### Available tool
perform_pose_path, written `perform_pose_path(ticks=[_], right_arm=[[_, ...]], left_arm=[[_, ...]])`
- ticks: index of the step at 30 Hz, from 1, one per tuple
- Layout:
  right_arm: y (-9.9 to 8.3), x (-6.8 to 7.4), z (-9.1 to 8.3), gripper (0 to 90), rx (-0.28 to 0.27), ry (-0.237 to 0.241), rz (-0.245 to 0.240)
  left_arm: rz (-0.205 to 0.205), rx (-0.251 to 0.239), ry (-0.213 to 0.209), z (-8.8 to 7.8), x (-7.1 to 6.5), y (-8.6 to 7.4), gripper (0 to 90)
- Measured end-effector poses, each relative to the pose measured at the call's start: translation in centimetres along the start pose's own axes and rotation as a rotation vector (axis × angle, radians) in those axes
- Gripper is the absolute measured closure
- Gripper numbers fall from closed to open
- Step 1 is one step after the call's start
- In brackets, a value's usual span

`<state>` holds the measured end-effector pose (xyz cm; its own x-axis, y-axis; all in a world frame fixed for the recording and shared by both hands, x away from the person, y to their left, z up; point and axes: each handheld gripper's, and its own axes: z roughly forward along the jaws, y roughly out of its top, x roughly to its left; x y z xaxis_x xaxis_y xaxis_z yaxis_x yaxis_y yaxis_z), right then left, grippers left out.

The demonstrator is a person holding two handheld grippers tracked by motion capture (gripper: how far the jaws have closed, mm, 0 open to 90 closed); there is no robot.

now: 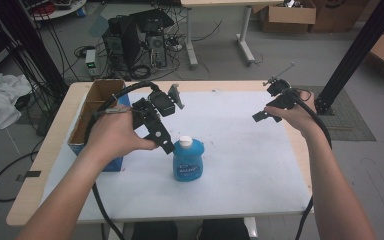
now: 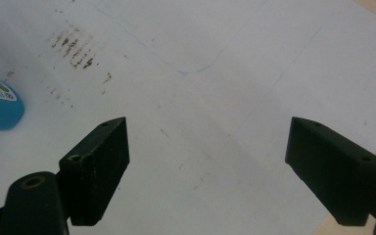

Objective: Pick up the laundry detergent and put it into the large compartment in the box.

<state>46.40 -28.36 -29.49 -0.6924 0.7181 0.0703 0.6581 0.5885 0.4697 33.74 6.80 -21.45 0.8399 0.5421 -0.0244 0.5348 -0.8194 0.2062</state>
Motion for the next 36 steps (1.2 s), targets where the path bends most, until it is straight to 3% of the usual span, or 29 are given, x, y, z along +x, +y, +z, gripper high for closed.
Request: perform_pose_path(ticks=[17, 24, 29, 36], right_arm=[[-0.6, -0.2, 0.3, 16.8, 0.000, 0.008, 0.005], [-0.9, -0.3, 0.4, 16.8, -0.005, 0.008, 0.005], [-1.0, -0.4, 0.4, 16.8, -0.005, 0.007, 0.004], [-1.0, -0.4, 0.5, 16.9, -0.007, 0.009, 0.002]], left_arm=[[0.097, -0.021, -0.030, 3.0, -0.6, 1.9, 10.7], [0.137, -0.060, -0.038, 3.6, -0.4, 2.0, 13.4], [0.177, -0.044, -0.056, 4.3, -0.7, 2.3, 13.6], [0.197, -0.010, -0.062, 5.3, -1.0, 3.0, 14.3]])
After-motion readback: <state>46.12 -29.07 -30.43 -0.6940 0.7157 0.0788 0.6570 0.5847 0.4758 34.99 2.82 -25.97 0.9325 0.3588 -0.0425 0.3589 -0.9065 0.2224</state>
